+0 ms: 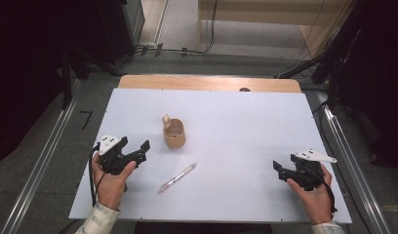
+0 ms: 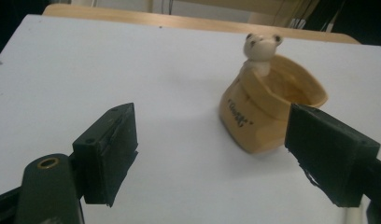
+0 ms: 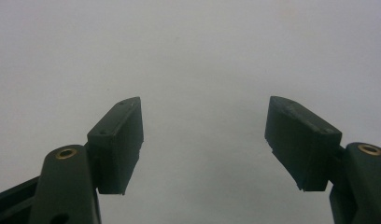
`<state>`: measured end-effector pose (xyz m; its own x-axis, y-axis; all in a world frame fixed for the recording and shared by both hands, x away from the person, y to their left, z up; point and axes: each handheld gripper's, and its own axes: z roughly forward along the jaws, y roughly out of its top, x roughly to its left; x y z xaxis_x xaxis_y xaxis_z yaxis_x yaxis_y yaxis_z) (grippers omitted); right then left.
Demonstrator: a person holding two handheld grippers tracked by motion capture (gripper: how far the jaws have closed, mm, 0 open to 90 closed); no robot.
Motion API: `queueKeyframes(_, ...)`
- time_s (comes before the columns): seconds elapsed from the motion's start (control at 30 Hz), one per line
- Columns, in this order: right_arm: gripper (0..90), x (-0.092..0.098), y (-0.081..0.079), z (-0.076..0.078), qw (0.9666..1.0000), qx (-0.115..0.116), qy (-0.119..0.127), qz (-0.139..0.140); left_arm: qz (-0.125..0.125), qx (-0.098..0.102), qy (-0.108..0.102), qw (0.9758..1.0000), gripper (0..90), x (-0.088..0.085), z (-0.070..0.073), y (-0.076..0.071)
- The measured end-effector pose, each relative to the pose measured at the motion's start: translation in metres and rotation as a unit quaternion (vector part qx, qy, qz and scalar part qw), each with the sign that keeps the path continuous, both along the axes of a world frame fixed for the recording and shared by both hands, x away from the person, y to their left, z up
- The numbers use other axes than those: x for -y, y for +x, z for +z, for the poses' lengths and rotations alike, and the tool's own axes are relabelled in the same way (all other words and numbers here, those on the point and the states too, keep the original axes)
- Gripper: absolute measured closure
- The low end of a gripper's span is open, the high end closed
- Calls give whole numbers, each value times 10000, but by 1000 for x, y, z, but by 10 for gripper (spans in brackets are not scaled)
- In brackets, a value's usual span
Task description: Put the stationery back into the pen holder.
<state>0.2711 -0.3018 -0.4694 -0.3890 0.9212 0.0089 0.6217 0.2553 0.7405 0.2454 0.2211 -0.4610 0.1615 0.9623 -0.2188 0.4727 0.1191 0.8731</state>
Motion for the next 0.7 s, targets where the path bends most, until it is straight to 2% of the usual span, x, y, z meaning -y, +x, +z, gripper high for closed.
queueKeyframes(0.13, 269, -2, 1, -1, 10000, -12, -20, 15, 67, -89, -56, 9999, 175, -6, -3, -3)
queueKeyframes(0.4, 270, -4, 0, -1, 9999, 28, -20, 117, 89, -219, -27, 9997, 175, -11, -8, -8)
queueKeyframes(0.7, 270, -13, 1, -1, 9997, -10, -22, 240, 131, -275, -65, 9995, 174, -17, -10, -15)
